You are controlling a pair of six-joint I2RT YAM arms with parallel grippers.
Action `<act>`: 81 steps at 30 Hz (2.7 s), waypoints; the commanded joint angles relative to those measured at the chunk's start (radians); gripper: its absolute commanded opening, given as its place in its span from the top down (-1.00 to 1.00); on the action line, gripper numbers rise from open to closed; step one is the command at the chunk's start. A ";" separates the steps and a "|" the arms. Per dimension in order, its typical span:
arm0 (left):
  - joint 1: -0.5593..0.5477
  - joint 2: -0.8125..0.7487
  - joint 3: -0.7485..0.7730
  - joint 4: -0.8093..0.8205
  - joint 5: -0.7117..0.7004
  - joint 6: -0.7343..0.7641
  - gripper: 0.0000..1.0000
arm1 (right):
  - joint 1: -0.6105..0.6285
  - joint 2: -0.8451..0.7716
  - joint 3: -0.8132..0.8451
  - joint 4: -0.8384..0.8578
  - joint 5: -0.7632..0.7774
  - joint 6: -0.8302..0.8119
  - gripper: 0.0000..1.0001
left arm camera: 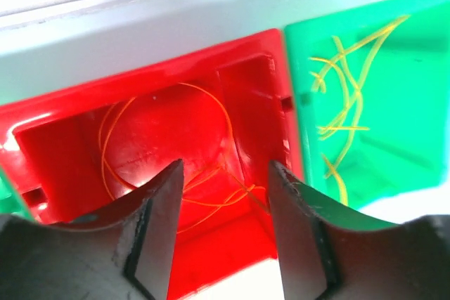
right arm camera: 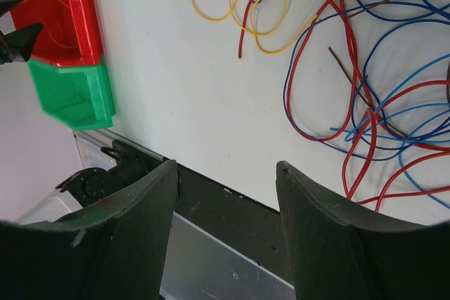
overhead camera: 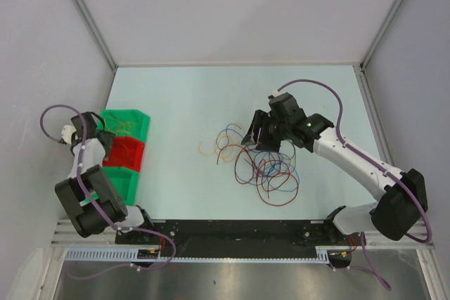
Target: Untangle the cables
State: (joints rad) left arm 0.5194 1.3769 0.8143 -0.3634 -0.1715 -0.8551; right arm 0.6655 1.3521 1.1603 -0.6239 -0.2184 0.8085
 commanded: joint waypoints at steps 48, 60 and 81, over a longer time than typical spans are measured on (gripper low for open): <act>-0.936 -0.035 0.207 0.107 0.175 0.461 -0.66 | -0.017 0.067 -0.169 0.188 0.304 -0.258 -0.42; -1.082 0.235 0.293 0.124 0.030 0.519 -0.44 | -0.020 0.055 -0.344 0.457 0.280 -0.376 -0.37; -1.128 0.409 0.292 0.167 -0.005 0.519 -0.11 | -0.119 0.019 -0.435 0.584 0.085 -0.390 -0.39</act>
State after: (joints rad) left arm -0.6025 1.7687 1.0756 -0.2195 -0.1402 -0.3397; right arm 0.5636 1.3861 0.7330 -0.0933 -0.0879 0.4316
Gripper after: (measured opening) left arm 0.600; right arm 0.690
